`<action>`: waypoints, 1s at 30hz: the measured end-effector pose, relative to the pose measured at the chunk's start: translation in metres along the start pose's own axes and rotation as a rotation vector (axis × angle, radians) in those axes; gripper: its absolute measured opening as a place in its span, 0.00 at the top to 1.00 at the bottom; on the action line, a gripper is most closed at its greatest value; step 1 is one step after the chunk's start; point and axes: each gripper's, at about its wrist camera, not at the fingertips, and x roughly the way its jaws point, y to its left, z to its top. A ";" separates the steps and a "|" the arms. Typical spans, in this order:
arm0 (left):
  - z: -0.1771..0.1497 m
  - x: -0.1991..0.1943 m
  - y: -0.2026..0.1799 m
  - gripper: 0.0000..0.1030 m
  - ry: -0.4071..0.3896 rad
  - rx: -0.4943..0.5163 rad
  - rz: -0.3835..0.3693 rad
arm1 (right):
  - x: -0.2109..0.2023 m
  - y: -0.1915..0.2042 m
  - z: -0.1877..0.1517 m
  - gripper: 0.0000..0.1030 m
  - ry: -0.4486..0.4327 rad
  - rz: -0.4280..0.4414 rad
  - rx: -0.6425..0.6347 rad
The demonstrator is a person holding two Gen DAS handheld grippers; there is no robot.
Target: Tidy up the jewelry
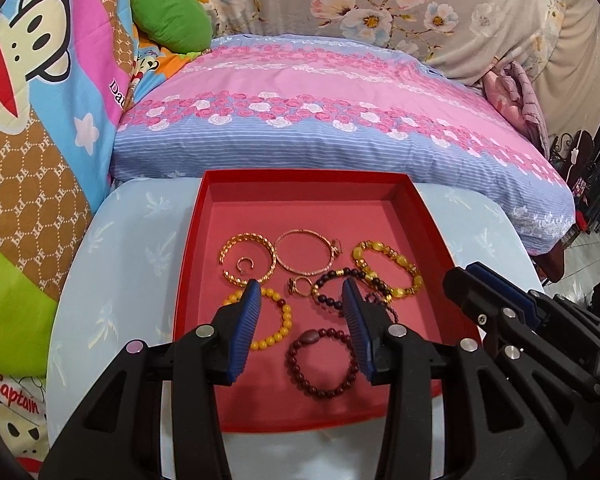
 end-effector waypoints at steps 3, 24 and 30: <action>-0.008 -0.008 -0.003 0.61 -0.002 0.002 -0.002 | -0.008 0.000 -0.007 0.84 -0.003 -0.002 0.000; -0.071 -0.038 -0.002 0.60 0.028 -0.036 0.011 | -0.042 0.008 -0.075 0.83 0.032 -0.012 -0.020; -0.085 -0.040 0.001 0.59 0.041 -0.041 0.022 | -0.046 0.012 -0.088 0.82 0.040 -0.021 -0.042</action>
